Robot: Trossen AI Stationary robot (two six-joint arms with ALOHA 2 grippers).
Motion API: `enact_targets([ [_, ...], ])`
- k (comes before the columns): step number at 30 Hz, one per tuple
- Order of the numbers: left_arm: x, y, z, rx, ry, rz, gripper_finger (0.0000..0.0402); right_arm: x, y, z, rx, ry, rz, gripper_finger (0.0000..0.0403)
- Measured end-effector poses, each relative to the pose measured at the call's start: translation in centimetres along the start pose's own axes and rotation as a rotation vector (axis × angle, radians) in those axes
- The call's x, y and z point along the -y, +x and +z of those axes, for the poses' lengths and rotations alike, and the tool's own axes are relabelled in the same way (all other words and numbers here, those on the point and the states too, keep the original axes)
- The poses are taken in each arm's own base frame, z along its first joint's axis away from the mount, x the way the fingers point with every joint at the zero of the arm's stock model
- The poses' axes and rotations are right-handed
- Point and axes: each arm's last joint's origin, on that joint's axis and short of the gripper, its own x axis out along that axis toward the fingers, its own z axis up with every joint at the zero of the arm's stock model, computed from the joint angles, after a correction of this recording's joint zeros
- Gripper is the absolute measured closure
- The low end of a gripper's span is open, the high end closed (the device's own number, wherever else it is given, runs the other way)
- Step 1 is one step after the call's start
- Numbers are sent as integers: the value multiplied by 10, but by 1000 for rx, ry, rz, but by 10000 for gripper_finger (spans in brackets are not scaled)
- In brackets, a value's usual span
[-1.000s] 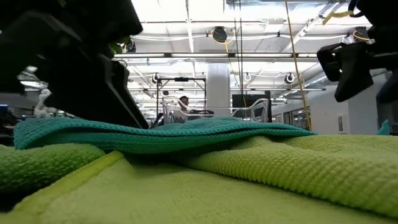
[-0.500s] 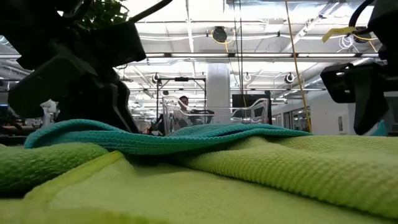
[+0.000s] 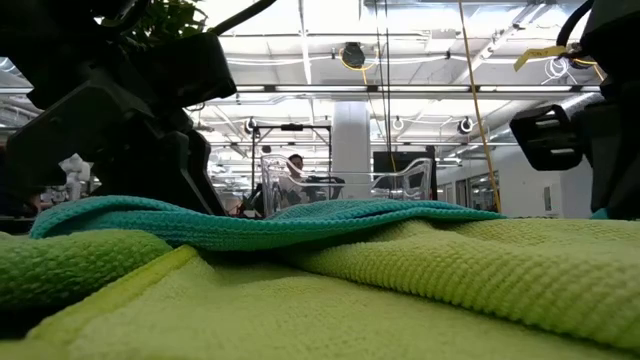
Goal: Fold microfiber towels
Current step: Fold the blue towel
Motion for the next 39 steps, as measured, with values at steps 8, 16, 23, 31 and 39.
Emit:
enact_targets([
  [8,-3,1,1,-3,-1,6,220,-5,-3,2,14,39,20,401],
  [16,-7,3,2,-11,-3,18,220,-21,-8,10,-18,73,55,402],
  [23,-7,3,2,-15,1,14,220,-23,-9,7,-51,110,47,402],
  [31,-7,3,2,-23,2,-5,220,-23,-8,7,-48,117,50,366],
  [39,-6,3,2,-30,0,-27,220,-22,-8,8,-51,146,52,257],
])
